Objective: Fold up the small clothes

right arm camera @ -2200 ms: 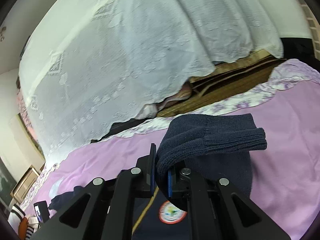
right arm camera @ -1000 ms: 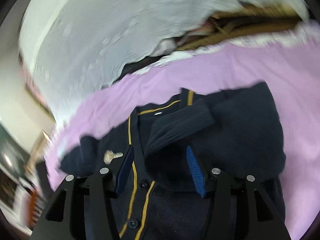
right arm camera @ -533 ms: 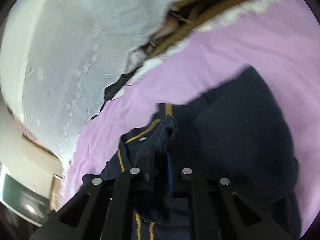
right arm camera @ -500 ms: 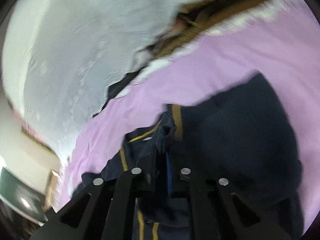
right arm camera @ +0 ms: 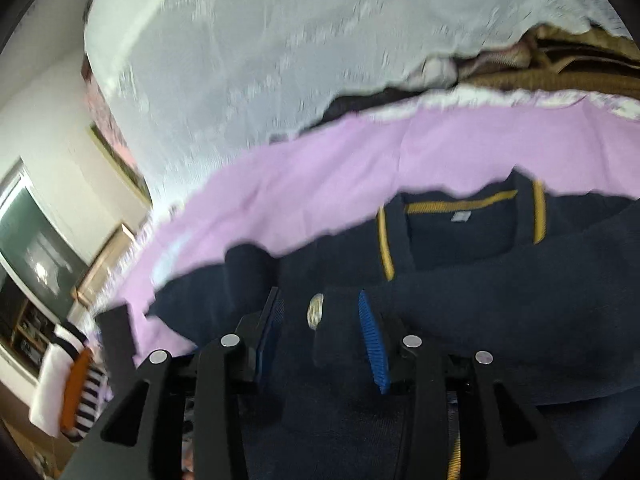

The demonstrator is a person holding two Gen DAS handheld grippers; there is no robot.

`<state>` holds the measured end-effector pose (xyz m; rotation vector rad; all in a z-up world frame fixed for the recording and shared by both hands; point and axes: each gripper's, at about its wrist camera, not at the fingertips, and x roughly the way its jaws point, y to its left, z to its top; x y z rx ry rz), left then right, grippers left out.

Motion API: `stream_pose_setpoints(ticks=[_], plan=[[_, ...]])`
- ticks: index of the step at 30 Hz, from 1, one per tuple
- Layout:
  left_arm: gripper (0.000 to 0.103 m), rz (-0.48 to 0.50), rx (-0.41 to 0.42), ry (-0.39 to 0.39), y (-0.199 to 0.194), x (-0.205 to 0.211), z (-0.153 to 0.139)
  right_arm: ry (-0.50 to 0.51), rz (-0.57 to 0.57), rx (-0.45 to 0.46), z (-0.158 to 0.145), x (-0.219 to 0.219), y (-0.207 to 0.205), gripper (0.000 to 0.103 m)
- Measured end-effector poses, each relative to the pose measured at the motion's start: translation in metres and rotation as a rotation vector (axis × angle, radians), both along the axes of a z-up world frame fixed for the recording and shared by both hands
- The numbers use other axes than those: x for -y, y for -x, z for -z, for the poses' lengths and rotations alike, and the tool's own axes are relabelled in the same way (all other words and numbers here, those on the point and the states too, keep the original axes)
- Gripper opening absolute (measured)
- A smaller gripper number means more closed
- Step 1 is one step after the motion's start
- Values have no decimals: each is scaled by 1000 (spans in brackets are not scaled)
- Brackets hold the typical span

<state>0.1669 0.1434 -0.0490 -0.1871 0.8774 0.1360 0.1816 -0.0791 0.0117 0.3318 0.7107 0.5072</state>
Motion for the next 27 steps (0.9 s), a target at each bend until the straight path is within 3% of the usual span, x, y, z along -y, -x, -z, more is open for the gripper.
stream_pose_setpoints(ticks=[2,4,9,10,13,18,20,24,27], plan=[[99,0,1,0,0,0,0,46,50,36,-7,8,2,40],[99,1,2,1,0,0,0,174,111,47,-5,7,5,39],[99,1,3,2,0,0,1,345,66,-118,43,-8,-8,42],[99,1,3,1,-1,1,0,355,67,-101,44,-8,-7,43],[99,1,3,1,-1,0,1,320,64,-77,32,-3,-3,44],[99,1,5,4,1,-1,0,266,215,68,1,49,21,51],[99,1,6,5,0,0,0,255,265,33,7,76,17,55],[99,1,7,7,1,0,0,219,295,-125,47,119,6,56],[99,2,10,13,3,-1,-1,187,304,-97,46,127,14,56]])
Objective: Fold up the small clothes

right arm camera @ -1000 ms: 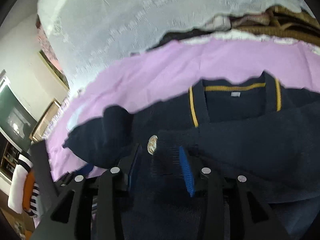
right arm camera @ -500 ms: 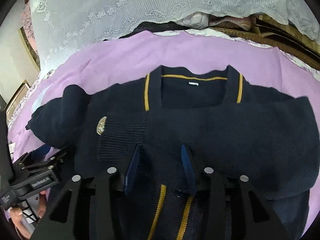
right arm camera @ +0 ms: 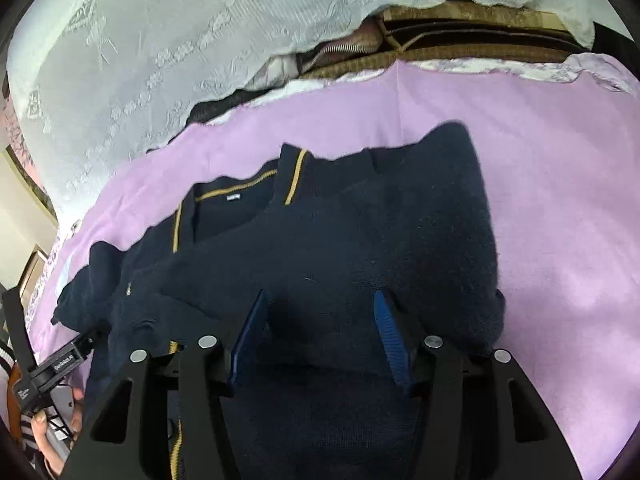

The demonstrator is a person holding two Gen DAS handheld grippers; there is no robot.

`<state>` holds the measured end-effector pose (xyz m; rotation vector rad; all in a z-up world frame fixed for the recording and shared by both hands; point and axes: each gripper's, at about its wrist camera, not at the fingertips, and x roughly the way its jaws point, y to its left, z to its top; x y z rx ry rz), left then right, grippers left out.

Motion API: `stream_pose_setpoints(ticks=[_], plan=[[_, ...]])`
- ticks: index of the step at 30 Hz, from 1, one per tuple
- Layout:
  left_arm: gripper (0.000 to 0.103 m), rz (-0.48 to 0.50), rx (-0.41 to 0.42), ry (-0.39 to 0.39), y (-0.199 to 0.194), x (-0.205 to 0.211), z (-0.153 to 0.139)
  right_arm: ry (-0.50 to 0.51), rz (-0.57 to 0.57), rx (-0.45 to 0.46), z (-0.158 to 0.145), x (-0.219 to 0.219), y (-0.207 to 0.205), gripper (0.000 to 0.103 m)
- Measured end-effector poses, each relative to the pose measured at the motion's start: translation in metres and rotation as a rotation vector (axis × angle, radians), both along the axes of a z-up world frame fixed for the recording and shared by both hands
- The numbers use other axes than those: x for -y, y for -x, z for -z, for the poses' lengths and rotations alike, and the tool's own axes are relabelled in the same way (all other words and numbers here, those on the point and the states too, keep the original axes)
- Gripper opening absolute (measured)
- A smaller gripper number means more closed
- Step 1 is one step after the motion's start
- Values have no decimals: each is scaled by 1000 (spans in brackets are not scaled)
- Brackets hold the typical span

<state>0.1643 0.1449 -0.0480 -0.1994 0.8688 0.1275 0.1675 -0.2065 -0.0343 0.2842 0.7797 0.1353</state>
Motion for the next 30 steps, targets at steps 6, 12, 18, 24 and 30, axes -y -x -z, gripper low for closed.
stream_pose_setpoints(ticks=[6,12,18,24,30], plan=[[99,11,4,15,5,-5,-1,55,-7,132,-12,-11,45,82],[99,57,-19,45,20,-14,-6,-95,47,149,-10,22,79,84],[99,50,28,370,36,-74,-20,-288,71,109,10,52,90,84],[99,-110,171,662,40,-158,-15,-255,58,105,11,44,86,87],[98,-182,187,628,24,-172,-3,-258,49,95,14,44,86,90]])
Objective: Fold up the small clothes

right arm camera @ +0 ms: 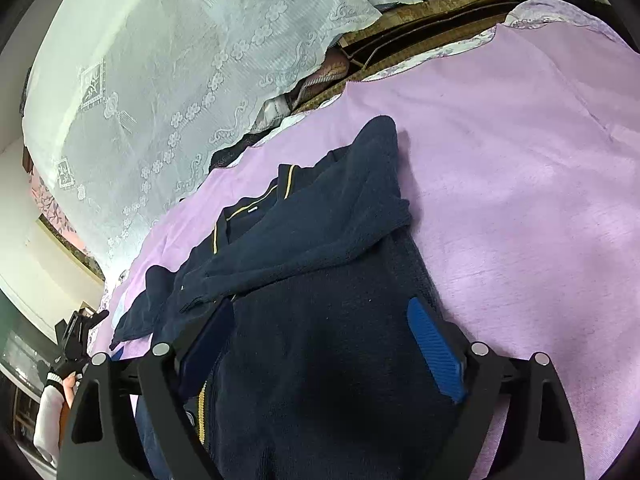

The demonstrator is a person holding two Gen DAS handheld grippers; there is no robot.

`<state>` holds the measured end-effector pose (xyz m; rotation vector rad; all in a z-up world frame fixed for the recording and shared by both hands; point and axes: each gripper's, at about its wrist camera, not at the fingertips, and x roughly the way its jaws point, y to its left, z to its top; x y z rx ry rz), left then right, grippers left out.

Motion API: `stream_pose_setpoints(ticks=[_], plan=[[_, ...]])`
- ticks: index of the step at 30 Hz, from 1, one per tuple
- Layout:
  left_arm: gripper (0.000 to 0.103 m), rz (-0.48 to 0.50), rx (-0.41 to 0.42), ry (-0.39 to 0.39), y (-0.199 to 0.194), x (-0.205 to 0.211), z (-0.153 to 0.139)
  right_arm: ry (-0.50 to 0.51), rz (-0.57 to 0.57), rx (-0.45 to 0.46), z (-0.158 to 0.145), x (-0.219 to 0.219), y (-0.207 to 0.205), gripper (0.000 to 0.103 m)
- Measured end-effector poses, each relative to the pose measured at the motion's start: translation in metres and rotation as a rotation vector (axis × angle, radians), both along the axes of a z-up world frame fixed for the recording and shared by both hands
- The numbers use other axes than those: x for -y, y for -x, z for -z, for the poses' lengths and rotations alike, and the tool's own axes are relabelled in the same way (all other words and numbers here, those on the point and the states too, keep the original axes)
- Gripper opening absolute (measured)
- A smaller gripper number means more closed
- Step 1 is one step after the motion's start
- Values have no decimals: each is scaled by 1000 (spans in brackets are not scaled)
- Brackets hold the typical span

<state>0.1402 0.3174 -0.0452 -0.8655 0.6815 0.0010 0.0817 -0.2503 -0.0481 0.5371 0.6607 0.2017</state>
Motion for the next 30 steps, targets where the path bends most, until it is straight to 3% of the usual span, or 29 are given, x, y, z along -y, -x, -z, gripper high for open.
stream_pose_setpoints(ticks=[3,7,9,11,15,16,17,19,22,27,30], plan=[[98,-9,-12,-74,-11,9,-2,18,-6,-4,0,-3,-2,92],[97,-31,16,-14,-14,1,-3,26,-10,-6,1,-4,-3,94],[86,-59,21,2,-10,-7,-1,24,-11,-7,1,-4,-4,94],[65,-86,12,38,-7,-13,4,26,-13,-8,2,-4,-5,95],[37,-106,10,129,-1,-29,15,25,-16,-7,2,-4,-6,95],[23,-106,12,160,-1,-32,18,24,-15,-7,2,-4,-6,96],[16,-98,16,186,-2,-33,21,22,-16,-7,2,-4,-6,96],[13,-89,32,230,-2,-35,25,19,-16,-6,2,-4,-6,96],[11,-78,48,158,2,-29,14,17,-16,-5,3,-4,-7,96],[10,-50,89,-71,6,0,-20,8,-16,0,3,-3,-6,96],[10,-32,101,-151,9,14,-31,-8,-12,5,3,0,-6,95]])
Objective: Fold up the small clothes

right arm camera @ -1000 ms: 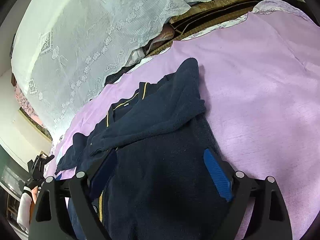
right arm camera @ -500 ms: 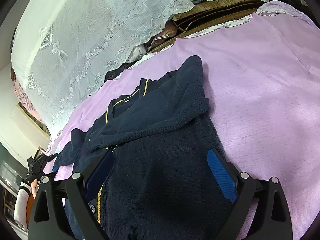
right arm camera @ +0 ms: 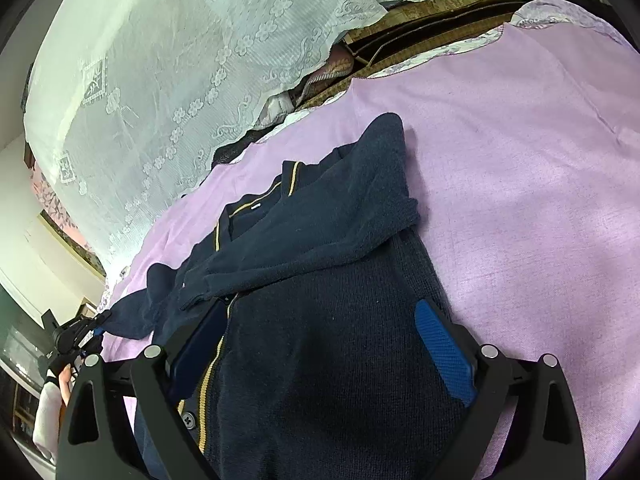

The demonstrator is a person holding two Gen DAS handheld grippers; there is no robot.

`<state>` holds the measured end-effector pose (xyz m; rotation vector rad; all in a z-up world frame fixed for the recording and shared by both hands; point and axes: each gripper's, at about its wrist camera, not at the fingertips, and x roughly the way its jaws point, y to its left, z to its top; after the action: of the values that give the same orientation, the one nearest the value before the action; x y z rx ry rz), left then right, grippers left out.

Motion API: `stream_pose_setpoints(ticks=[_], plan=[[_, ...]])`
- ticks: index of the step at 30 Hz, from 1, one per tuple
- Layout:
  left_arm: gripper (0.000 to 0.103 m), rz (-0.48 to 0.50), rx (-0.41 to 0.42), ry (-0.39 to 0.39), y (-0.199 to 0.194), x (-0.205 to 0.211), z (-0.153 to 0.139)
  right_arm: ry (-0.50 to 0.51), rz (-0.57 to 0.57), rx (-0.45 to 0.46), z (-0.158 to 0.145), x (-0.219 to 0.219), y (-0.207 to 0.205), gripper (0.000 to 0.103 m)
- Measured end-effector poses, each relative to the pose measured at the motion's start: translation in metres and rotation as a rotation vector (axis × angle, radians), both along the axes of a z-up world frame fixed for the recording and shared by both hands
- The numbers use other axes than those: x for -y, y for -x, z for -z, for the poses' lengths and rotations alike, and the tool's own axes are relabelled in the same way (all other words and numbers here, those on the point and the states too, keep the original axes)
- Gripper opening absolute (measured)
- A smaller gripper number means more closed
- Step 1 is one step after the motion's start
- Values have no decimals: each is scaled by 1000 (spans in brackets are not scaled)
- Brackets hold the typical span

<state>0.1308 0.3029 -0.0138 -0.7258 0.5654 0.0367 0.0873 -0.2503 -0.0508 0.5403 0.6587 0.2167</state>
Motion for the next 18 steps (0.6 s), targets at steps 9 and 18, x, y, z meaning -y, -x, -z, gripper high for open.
stream_pose_setpoints(ticks=[9,18], plan=[[10,57,-8,-27,5,12,-22,-109,100,11,-8,45,21,95],[10,144,23,-141,0,58,-62,27,68,-20,8,59,30,97]])
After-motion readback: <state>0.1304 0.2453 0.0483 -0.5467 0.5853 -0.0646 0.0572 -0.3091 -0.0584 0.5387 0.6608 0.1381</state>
